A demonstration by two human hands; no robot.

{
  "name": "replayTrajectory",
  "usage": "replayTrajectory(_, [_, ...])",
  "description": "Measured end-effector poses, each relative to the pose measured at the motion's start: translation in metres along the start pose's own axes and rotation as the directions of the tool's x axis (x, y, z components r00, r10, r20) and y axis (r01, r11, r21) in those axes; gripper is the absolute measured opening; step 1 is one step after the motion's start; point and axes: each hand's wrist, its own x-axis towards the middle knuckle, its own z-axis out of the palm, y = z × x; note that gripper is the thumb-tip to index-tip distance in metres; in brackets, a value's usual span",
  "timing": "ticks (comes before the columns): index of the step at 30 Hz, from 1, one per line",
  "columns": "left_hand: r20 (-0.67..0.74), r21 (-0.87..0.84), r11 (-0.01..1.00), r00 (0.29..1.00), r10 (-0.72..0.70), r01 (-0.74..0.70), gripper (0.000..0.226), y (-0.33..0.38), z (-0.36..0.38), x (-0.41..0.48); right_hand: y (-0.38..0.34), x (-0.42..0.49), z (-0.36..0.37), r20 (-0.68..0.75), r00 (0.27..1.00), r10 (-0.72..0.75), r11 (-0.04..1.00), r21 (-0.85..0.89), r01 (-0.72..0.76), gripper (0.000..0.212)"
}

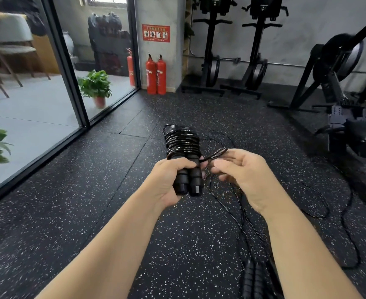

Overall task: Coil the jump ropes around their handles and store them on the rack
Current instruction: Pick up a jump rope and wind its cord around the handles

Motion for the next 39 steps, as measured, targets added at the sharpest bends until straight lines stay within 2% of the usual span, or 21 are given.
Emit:
replayTrajectory(3, [-0.003,-0.037,0.998,0.999,-0.047,0.046,0.020,0.001,0.002,-0.003,0.008,0.005,0.009,-0.080,0.990,-0.114,0.986,-0.128,0.103,0.012])
replayTrajectory(5, [-0.056,0.014,0.998,0.997,-0.062,0.063,0.018,0.000,0.003,-0.003,0.012,0.007,0.016,-0.106,0.976,-0.188,0.964,-0.212,0.162,0.016])
replayTrajectory(6, [-0.085,0.047,0.997,0.995,-0.061,0.065,0.019,-0.002,0.003,-0.002,0.014,0.008,0.020,-0.105,0.965,-0.241,0.928,-0.316,0.197,0.020])
replayTrajectory(9, [-0.113,0.096,0.992,0.991,-0.065,0.076,0.022,-0.004,0.004,-0.001,0.018,0.006,0.034,-0.083,0.904,-0.418,0.729,-0.625,0.280,0.023])
replayTrajectory(12, [-0.084,0.079,0.994,0.994,-0.069,0.076,0.012,-0.003,0.004,-0.004,0.021,0.004,0.040,-0.094,0.825,-0.557,0.612,-0.718,0.332,0.024])
replayTrajectory(15, [-0.071,0.119,0.991,0.996,-0.056,0.064,0.009,0.001,0.000,-0.005,0.021,0.002,0.043,-0.045,0.737,-0.674,0.445,-0.821,0.358,0.033])
replayTrajectory(19, [-0.074,0.202,0.979,0.997,0.005,0.010,0.016,0.003,-0.004,-0.005,0.015,-0.003,0.047,0.088,0.714,-0.694,0.295,-0.870,0.394,0.031])
replayTrajectory(22, [-0.015,0.175,0.984,1.000,-0.014,0.016,0.012,0.007,-0.005,-0.013,0.011,-0.005,0.048,0.134,0.739,-0.660,0.258,-0.884,0.390,0.033])
replayTrajectory(27, [-0.033,0.099,0.995,0.999,-0.026,0.029,0.017,0.010,-0.010,-0.016,0.003,-0.012,0.057,0.172,0.772,-0.612,0.178,-0.921,0.346,0.034])
replayTrajectory(32, [-0.018,0.129,0.991,0.999,-0.039,0.041,0.030,0.010,-0.009,-0.019,-0.001,-0.015,0.061,0.207,0.818,-0.537,0.155,-0.929,0.336,0.043])
replayTrajectory(36, [-0.011,0.147,0.989,1.000,-0.027,0.028,0.034,0.005,-0.006,-0.016,-0.004,-0.016,0.066,0.176,0.818,-0.547,0.158,-0.938,0.308,0.066])
replayTrajectory(37, [-0.009,0.151,0.988,1.000,-0.021,0.023,0.036,0.004,-0.005,-0.016,-0.006,-0.016,0.067,0.160,0.817,-0.555,0.169,-0.939,0.299,0.066])
replayTrajectory(39, [-0.005,0.149,0.989,1.000,-0.011,0.012,0.041,0.002,-0.003,-0.015,-0.008,-0.017,0.069,0.127,0.818,-0.561,0.196,-0.940,0.280,0.054])
